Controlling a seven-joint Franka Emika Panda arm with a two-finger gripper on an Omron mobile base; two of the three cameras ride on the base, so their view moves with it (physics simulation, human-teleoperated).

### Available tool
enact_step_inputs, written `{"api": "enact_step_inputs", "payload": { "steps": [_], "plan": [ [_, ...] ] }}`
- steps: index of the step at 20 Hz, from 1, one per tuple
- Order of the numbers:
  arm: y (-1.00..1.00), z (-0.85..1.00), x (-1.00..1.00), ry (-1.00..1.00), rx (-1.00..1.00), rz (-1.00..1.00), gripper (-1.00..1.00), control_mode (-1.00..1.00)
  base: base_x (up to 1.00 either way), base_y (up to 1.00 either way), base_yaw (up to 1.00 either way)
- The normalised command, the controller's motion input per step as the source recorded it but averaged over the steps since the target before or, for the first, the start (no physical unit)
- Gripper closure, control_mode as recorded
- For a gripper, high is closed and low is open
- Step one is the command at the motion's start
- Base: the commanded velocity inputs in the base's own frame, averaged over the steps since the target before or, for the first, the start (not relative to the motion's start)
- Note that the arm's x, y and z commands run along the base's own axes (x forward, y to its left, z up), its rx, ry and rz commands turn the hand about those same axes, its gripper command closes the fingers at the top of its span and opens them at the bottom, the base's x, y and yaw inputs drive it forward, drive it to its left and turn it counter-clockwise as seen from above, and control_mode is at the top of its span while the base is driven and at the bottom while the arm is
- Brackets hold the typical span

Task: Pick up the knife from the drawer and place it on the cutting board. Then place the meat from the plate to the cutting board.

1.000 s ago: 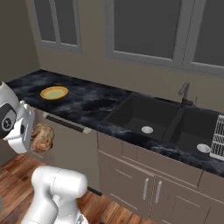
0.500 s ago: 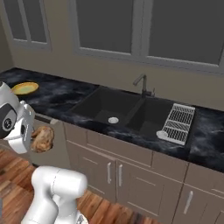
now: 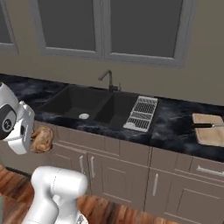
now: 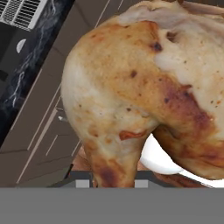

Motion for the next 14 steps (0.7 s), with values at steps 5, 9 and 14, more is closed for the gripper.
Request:
{"api": "enact_step_inputs", "payload": {
  "steps": [5,9,14],
  "plan": [
    [0.00,0.00,0.00,0.00,0.00,0.00,1.00,1.00,0.22,-0.42,-0.34],
    [0.00,0.00,0.00,0.00,0.00,0.00,1.00,1.00,0.29,-0.36,-0.33],
    [0.00,0.00,0.00,0.00,0.00,0.00,1.00,1.00,0.46,-0.37,-0.26]
  ]
}}
